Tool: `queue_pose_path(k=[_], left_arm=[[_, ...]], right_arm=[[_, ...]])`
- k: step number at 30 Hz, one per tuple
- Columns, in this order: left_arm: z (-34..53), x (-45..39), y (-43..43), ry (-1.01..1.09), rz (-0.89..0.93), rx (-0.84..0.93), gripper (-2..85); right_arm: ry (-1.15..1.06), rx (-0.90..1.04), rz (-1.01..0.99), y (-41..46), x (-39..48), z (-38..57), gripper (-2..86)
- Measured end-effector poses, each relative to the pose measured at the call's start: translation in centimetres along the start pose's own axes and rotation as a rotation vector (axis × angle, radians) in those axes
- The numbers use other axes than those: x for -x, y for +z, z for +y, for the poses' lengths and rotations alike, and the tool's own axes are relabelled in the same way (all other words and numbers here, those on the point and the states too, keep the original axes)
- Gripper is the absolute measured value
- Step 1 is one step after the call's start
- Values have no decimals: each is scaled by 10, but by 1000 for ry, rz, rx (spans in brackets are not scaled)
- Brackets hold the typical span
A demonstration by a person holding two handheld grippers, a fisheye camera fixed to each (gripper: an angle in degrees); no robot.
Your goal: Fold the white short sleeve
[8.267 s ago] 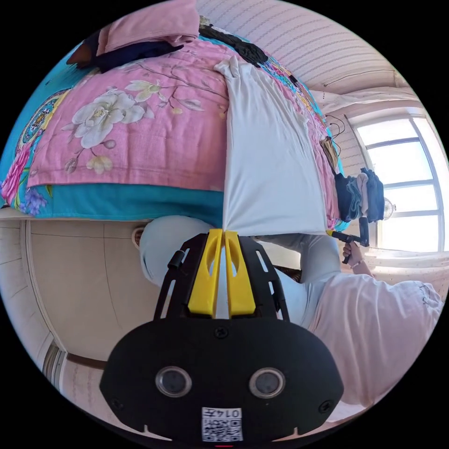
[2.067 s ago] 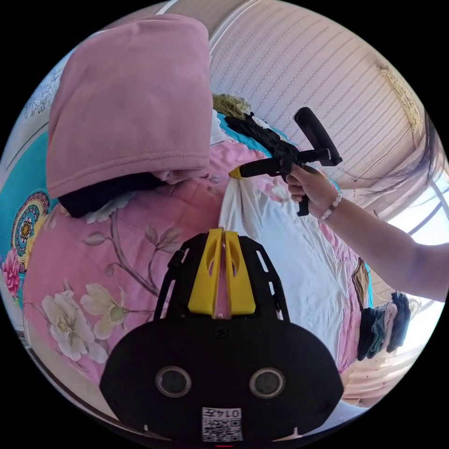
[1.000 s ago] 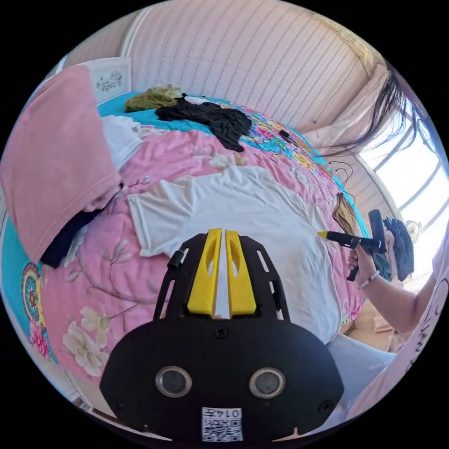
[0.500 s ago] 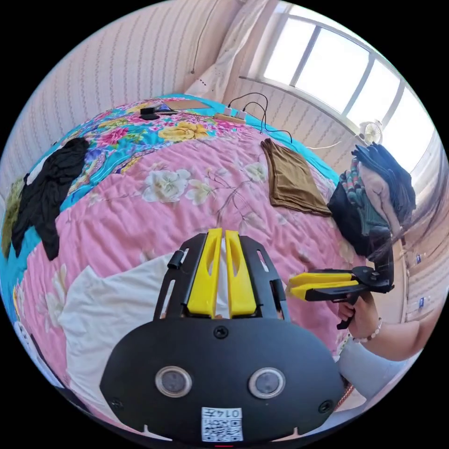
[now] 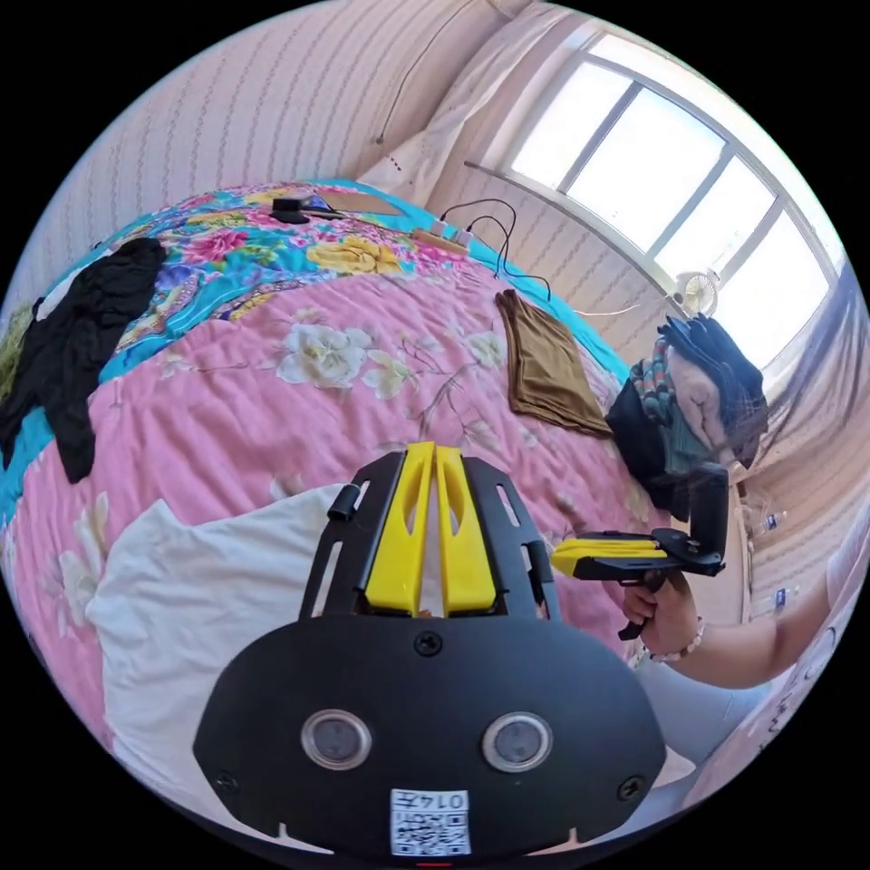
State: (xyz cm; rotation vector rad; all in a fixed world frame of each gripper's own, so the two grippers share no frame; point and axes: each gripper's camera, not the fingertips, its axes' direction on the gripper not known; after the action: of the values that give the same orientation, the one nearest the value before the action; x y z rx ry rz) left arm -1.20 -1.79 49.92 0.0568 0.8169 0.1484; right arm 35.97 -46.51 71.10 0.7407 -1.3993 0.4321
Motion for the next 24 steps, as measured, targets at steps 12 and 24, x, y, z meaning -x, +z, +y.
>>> queue_pose_path(k=[12,24], left_arm=[[155,81,-57,-311,1,61,-4],[127,76,-70,-213,-102,96,48]], right_arm=[[-241,320,38,62,94,62,11],[-325,316,79,108,132,62,8]])
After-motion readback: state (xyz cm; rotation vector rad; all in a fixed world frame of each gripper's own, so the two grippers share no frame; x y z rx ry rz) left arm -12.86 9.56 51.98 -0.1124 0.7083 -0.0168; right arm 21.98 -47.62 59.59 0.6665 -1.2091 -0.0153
